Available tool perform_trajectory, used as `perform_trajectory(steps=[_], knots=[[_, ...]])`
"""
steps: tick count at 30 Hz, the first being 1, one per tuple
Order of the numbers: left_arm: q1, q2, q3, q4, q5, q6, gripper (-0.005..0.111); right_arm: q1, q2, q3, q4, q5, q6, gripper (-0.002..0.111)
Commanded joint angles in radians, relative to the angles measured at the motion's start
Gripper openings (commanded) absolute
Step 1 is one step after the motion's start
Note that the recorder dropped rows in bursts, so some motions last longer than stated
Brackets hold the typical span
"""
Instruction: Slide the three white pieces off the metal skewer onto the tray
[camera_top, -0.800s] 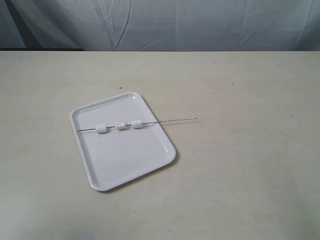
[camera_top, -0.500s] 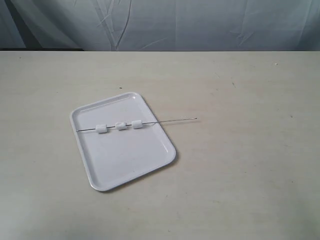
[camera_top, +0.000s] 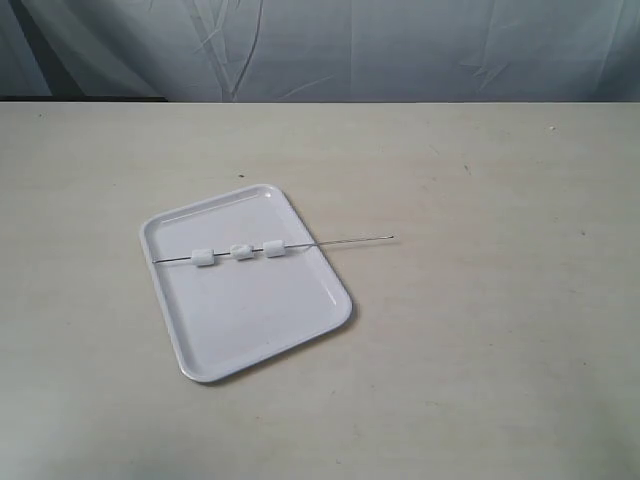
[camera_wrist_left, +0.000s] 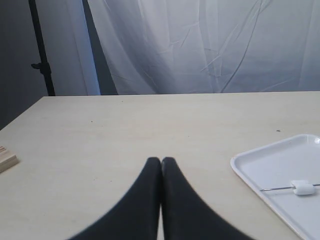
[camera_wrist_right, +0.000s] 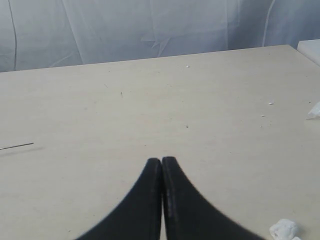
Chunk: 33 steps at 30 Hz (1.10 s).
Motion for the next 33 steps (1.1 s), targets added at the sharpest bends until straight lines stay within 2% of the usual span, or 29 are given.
perform_trajectory(steps=[1, 10, 13, 16, 20, 26, 33], knots=[[0.0, -0.004, 0.005, -0.005, -0.008, 0.0, 0.0, -0.003, -0.005, 0.002, 0.0, -0.003, -0.008, 0.0], [0.0, -0.004, 0.005, 0.003, -0.008, 0.0, 0.0, -0.003, -0.005, 0.002, 0.0, -0.004, -0.008, 0.0], [0.0, -0.004, 0.005, -0.054, -0.065, -0.014, 0.0, -0.003, -0.005, 0.002, 0.0, -0.034, -0.008, 0.0], [0.0, -0.004, 0.005, -0.155, -0.183, -0.014, 0.0, -0.003, -0.005, 0.002, 0.0, -0.106, -0.008, 0.0], [0.0, -0.004, 0.005, -0.211, -0.304, -0.014, 0.0, -0.003, -0.005, 0.002, 0.0, -0.246, -0.008, 0.0], [0.0, -0.004, 0.005, -0.219, -0.324, -0.014, 0.0, -0.003, -0.005, 0.002, 0.0, -0.455, -0.008, 0.0], [0.0, -0.004, 0.005, -0.219, -0.356, -0.014, 0.0, -0.003, -0.005, 0.002, 0.0, -0.48, -0.008, 0.0]])
